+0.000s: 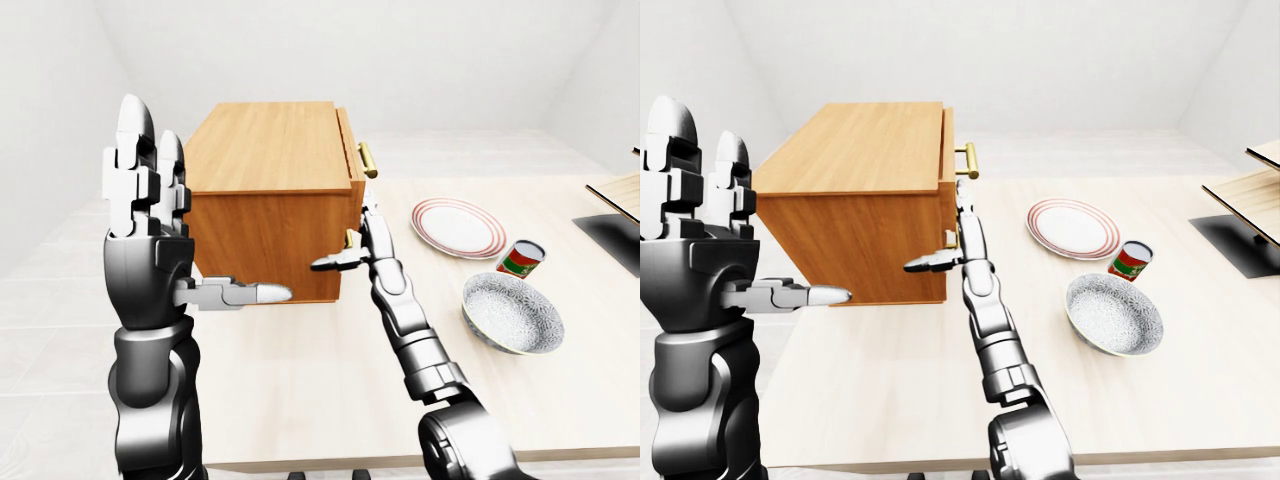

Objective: Close the top drawer of the cabinet.

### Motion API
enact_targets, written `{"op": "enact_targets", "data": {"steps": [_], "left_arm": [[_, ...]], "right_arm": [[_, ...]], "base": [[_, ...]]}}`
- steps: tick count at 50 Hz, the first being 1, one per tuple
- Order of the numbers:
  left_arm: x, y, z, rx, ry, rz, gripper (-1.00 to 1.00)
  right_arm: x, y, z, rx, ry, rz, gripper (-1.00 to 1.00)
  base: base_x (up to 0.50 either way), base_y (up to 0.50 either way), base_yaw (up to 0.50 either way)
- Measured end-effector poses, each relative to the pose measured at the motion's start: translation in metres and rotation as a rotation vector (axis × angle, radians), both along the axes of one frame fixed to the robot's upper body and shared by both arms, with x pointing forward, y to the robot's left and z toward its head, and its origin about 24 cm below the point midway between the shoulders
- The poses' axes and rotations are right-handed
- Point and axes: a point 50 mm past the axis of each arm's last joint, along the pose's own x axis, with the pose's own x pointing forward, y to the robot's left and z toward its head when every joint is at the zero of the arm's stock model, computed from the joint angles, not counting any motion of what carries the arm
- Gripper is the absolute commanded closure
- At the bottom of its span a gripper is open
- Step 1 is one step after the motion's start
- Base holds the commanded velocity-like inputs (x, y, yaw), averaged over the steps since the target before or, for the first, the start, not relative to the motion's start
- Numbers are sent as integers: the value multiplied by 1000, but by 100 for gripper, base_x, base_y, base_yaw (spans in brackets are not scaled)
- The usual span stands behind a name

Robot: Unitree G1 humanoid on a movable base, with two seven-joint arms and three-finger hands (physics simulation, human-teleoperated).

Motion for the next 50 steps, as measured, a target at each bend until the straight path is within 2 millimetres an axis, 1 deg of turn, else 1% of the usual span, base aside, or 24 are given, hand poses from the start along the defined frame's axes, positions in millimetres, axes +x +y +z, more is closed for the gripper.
{"op": "enact_targets", "data": {"steps": [14,25,42,50], "left_arm": [[0,0,0,4,1,0,-100],[0,0,0,3,1,1,-100],[1,0,0,3,-1,2,-100],[0,0,1,3,-4,4,-100]], "right_arm": [[-2,13,-5,-35,15,43,-100],[-3,20,-5,-47,17,65,-100],[-2,18,-7,-95,18,77,-100],[-2,18,-8,-91,21,79,-100]], "base": [[0,0,0],[0,0,0],[0,0,0],[0,0,0]]}}
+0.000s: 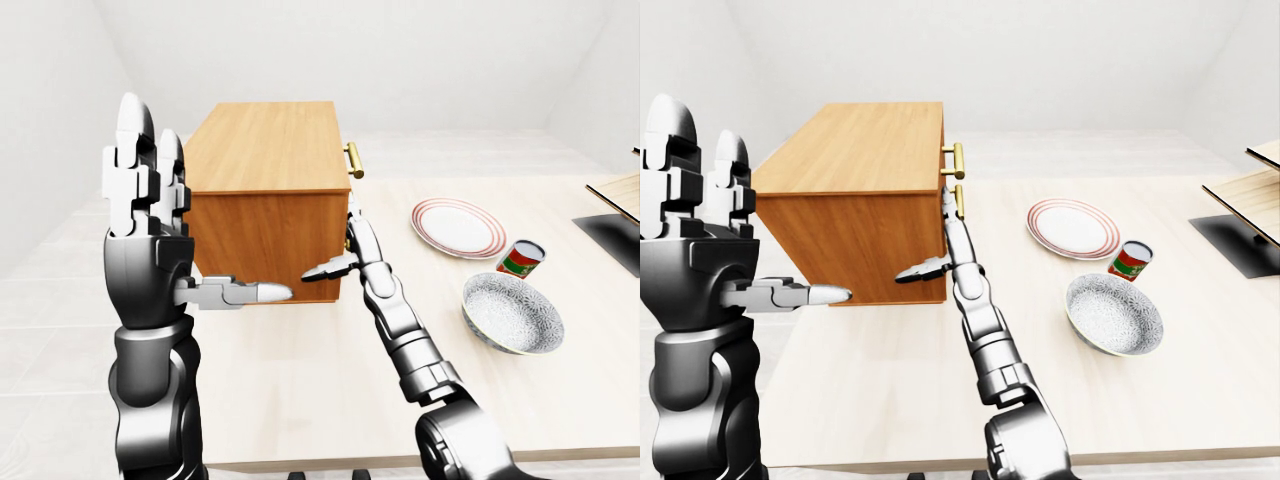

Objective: Close the top drawer of the cabinet.

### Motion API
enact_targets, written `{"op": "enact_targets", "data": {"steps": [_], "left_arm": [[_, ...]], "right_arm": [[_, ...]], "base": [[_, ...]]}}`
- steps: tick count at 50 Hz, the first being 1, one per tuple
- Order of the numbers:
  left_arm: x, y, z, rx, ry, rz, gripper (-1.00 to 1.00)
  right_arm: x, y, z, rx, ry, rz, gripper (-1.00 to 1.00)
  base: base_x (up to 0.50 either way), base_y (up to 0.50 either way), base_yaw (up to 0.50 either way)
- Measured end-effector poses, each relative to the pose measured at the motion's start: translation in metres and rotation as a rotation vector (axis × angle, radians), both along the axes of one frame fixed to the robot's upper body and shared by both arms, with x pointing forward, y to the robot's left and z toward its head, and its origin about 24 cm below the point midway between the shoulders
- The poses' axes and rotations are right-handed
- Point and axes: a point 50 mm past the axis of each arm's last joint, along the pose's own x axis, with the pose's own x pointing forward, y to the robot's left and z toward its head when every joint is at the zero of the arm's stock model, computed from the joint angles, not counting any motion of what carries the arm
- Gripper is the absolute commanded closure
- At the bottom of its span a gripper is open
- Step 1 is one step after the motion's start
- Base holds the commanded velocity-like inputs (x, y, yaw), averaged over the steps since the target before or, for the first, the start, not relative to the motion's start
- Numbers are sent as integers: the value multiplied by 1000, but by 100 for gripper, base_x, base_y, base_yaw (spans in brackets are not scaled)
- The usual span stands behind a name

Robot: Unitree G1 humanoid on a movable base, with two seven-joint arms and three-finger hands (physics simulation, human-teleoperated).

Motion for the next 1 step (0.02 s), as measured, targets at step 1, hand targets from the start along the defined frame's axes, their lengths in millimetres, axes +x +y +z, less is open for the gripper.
{"op": "enact_targets", "data": {"steps": [1], "left_arm": [[0,0,0,0,0,0,-100]], "right_arm": [[0,0,0,2,1,0,-100]], "base": [[0,0,0]]}}
